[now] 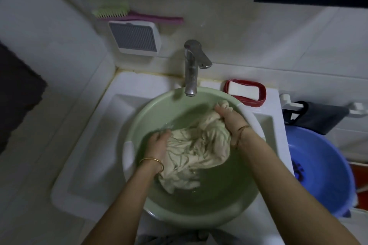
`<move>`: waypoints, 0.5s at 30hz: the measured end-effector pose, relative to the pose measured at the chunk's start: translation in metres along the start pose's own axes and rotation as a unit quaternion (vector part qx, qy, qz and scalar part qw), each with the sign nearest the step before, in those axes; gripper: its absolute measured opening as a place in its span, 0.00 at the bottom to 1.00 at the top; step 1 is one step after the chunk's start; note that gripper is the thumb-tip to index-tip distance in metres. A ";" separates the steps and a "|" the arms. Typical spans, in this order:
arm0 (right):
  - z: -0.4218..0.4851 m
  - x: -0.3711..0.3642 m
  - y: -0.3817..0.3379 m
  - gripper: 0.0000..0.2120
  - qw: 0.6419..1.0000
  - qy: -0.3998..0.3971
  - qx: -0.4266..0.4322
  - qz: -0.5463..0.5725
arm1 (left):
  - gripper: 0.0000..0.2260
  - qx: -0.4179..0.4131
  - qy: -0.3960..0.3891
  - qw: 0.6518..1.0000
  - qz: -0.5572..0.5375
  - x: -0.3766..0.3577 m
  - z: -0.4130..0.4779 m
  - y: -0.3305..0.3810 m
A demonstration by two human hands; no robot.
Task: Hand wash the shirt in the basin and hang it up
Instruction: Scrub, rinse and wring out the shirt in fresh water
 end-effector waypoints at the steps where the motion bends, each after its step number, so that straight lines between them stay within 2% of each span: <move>1: 0.007 0.010 -0.003 0.15 0.984 0.049 0.059 -0.158 | 0.17 -0.049 0.031 0.995 0.084 0.008 0.002 0.011; 2: 0.011 0.013 -0.004 0.14 0.945 0.083 0.106 -0.299 | 0.19 -0.083 0.057 0.984 0.144 0.011 0.001 0.021; 4: 0.019 0.013 0.007 0.13 0.863 0.116 0.122 -0.477 | 0.21 -0.113 0.045 0.958 0.261 0.001 -0.006 0.029; 5: 0.022 0.012 0.017 0.16 0.829 0.119 0.107 -0.536 | 0.26 -0.122 0.029 0.923 0.364 -0.010 -0.010 0.026; 6: 0.027 0.009 0.028 0.21 0.794 0.113 0.091 -0.591 | 0.32 -0.124 0.005 0.871 0.476 -0.020 -0.014 0.018; 7: 0.031 0.004 0.039 0.27 0.761 0.100 0.079 -0.636 | 0.37 -0.122 -0.019 0.819 0.560 -0.027 -0.018 0.008; 8: 0.036 -0.001 0.048 0.32 0.734 0.095 0.079 -0.667 | 0.39 -0.097 -0.051 0.792 0.601 -0.030 -0.019 -0.006; 10: 0.044 -0.013 0.063 0.39 0.687 0.102 0.098 -0.713 | 0.41 -0.034 -0.113 0.785 0.608 -0.034 -0.018 -0.035; 13: 0.050 -0.029 0.084 0.35 0.616 0.089 0.152 -0.768 | 0.37 0.043 -0.176 0.783 0.595 -0.041 -0.005 -0.065; 15: 0.058 -0.035 0.098 0.33 0.561 0.052 0.192 -0.804 | 0.31 0.018 -0.186 0.776 0.602 -0.046 0.001 -0.066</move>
Point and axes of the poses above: each hand's wrist, its own z-axis towards the middle knuckle, its own x-axis out of the back of the hand, y = z × x, the point moved 8 cm from there along z, towards the middle knuckle, and after that the axes turned 1 degree about -z, right-handed, at the moved point
